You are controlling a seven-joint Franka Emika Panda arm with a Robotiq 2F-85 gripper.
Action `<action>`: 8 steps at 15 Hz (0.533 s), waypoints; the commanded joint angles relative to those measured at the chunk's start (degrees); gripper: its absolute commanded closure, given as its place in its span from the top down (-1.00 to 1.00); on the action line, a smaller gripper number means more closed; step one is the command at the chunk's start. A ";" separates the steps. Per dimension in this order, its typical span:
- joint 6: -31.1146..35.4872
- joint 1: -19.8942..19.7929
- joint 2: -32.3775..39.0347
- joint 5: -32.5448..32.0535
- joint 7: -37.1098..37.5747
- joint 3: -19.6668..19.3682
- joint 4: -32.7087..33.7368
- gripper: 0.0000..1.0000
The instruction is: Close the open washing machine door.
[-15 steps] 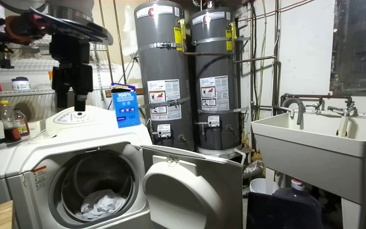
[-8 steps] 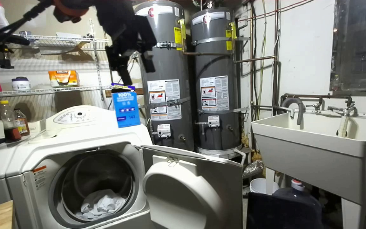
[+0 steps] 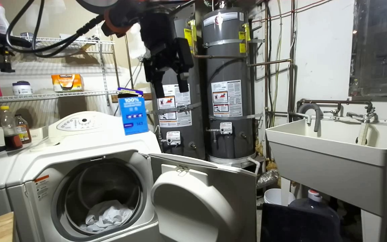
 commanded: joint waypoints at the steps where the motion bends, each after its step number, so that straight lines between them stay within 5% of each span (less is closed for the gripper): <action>1: -0.13 -0.32 -0.01 0.16 -0.11 0.32 0.12 1.00; 8: 1.29 -0.01 0.58 -0.41 -0.95 0.44 0.47 1.00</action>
